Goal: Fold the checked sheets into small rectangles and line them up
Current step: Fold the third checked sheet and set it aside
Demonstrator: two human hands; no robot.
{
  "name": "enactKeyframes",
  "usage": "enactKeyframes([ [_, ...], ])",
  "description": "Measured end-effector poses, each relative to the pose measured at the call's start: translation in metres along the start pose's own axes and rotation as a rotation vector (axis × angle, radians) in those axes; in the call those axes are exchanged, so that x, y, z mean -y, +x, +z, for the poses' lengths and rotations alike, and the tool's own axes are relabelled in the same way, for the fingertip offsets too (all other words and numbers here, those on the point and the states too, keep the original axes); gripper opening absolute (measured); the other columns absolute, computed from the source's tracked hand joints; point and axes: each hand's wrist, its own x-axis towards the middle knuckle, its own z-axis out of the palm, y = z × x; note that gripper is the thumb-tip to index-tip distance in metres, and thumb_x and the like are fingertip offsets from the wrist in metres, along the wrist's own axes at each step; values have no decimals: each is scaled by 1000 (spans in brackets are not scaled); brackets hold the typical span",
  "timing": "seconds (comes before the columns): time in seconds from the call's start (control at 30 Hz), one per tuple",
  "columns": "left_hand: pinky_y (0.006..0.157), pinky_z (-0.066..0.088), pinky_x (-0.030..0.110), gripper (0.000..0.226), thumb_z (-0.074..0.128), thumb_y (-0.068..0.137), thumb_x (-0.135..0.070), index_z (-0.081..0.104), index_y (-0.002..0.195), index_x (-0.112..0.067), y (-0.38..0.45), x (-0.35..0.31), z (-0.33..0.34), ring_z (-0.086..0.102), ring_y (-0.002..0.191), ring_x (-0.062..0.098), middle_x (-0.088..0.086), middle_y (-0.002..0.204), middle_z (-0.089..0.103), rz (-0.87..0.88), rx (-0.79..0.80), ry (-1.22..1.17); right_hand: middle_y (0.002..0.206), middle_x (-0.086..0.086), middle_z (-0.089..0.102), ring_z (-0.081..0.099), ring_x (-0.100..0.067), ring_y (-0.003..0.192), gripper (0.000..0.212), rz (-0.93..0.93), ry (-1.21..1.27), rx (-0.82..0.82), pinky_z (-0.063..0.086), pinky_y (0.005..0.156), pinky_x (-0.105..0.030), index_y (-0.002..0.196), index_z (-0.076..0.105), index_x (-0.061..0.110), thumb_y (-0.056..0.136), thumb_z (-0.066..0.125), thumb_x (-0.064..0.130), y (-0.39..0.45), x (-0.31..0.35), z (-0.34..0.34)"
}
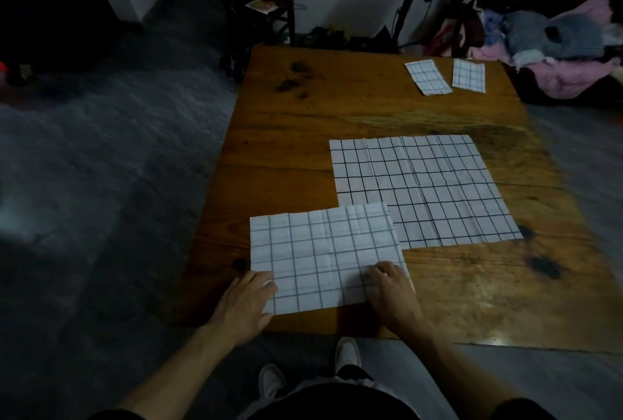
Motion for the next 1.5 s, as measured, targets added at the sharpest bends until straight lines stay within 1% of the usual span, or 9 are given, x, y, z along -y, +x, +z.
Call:
enactKeyframes([
  [0.27, 106, 34, 36, 77, 74, 74, -45, 39, 140, -26, -9, -4, 7, 34, 135, 18, -3, 148, 34, 74, 73, 136, 144, -2, 40, 34, -20, 133, 45, -12, 82, 86, 29, 106, -23, 134, 52, 16, 89, 57, 12, 12, -8, -10],
  [0.43, 72, 54, 25, 74, 88, 39, -42, 61, 106, -29, -20, -5, 19, 61, 96, 11, -7, 112, 62, 149, 43, 149, 155, -3, 27, 25, -23, 144, 60, -17, 139, 100, 25, 111, -26, 146, 38, 18, 90, 60, 19, 13, -1, -15],
  [0.63, 64, 50, 19, 43, 86, 48, -35, 58, 81, -33, -24, -5, 11, 57, 79, 3, -14, 89, 60, 232, -60, 106, 157, -3, 24, 20, -24, 146, 56, 2, 177, 63, 27, 115, -34, 146, 36, 24, 94, 57, 22, 4, 19, -13],
  [0.73, 64, 42, 21, 23, 70, 68, -30, 49, 78, -31, -19, -15, 2, 44, 75, 5, -13, 80, 49, 213, -155, 7, 159, 2, 23, 9, -21, 149, 62, -147, 33, 121, 10, 118, -33, 145, 37, 29, 90, 63, 41, 0, 28, -11],
  [0.9, 67, 39, 26, 6, 48, 78, -32, 51, 80, -26, -5, -62, -26, 46, 77, 11, -8, 82, 52, 296, -305, -151, 154, 1, 36, 22, -20, 146, 79, -285, 6, 123, 24, 118, -37, 142, 45, 26, 76, 68, 64, -26, 38, -8],
  [1.03, 69, 44, 30, 6, 54, 80, -28, 54, 84, -22, 4, -103, -34, 50, 78, 14, -4, 84, 56, 424, -365, -212, 127, 1, 59, 52, -15, 119, 46, -221, 166, -63, 48, 96, -32, 120, 64, 25, 84, 62, 54, -56, 42, -10],
  [1.17, 68, 45, 33, 7, 60, 80, -24, 54, 83, -21, 6, -140, -34, 50, 77, 16, -3, 82, 56, 526, -356, -245, 95, 12, 65, 57, 2, 89, 9, -73, 386, -179, 46, 74, -22, 85, 68, 29, 82, 59, 30, -82, 39, -17],
  [1.33, 79, 45, 31, 27, 67, 79, -35, 57, 103, -25, 5, -158, -30, 55, 89, 15, -5, 98, 62, 570, -283, -188, 88, 19, 68, 61, 6, 85, 12, 101, 475, -217, 43, 70, -12, 85, 69, 34, 85, 57, 36, -105, 14, -21],
  [1.5, 102, 36, 30, 55, 66, 84, -44, 41, 131, -32, 4, -137, -40, 48, 111, 9, -11, 121, 53, 358, -151, -113, 82, 20, 71, 66, 2, 81, 21, 203, 634, -228, 47, 69, -11, 78, 70, 28, 92, 65, 14, -111, -18, -32],
])
